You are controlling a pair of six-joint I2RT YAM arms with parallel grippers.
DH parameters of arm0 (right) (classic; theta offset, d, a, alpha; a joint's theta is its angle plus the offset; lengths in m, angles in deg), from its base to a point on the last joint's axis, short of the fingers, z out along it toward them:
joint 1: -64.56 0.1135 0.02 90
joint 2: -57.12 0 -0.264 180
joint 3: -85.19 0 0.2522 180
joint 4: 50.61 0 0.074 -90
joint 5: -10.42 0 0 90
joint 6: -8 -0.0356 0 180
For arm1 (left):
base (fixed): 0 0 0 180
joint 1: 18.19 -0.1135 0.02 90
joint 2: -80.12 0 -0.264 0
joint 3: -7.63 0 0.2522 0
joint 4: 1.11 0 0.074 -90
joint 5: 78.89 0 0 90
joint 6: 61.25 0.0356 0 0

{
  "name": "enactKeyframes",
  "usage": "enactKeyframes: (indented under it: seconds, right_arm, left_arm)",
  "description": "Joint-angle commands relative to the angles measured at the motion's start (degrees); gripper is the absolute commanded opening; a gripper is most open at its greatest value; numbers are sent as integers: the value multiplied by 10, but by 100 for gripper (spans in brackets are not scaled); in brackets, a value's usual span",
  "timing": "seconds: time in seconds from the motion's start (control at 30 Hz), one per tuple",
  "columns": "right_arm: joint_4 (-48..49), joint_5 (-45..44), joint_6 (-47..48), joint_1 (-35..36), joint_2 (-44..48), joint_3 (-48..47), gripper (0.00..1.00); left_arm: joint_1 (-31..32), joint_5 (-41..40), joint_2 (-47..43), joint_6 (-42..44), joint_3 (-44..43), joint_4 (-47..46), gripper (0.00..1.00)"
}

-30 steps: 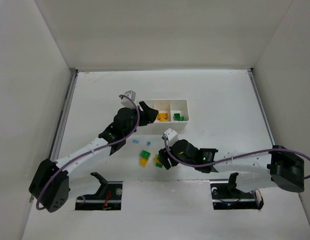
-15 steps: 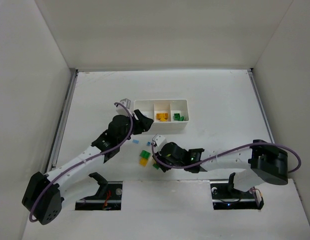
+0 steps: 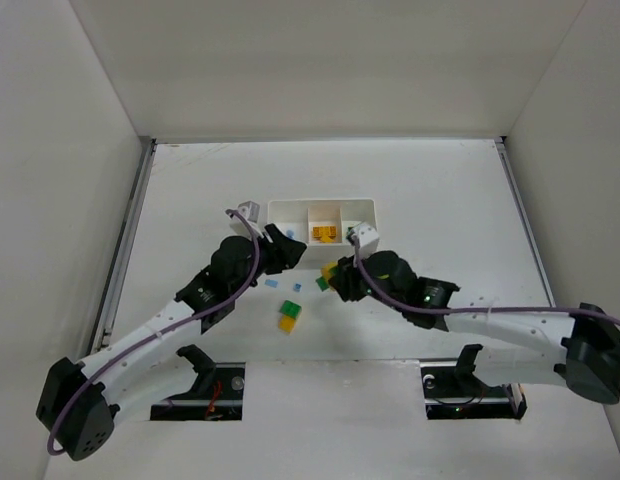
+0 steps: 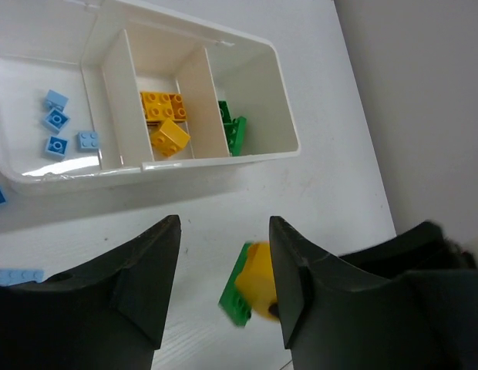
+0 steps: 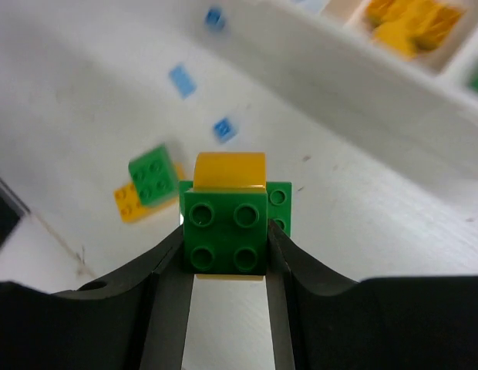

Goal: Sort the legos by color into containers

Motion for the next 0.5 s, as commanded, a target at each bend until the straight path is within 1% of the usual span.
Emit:
enactKeyframes:
  seconds: [0.0,0.1,0.27,0.47]
  right_arm:
    - [33,-32,-34,-42,55,10,21]
    - [45,-53,-45,-68,89,14,22]
    - [65,-60,-50,-80,105,11,22]
    - [75,-56,-58,-81,114,12,22]
  left_arm:
    - [26,2,-2,-4,-10,-18,45]
    - [58,-6,14,-1,-20,-50,44]
    - [100,-7,57,4,-49,-90,44]
    - [120,-14,99,2,-60,-120,45]
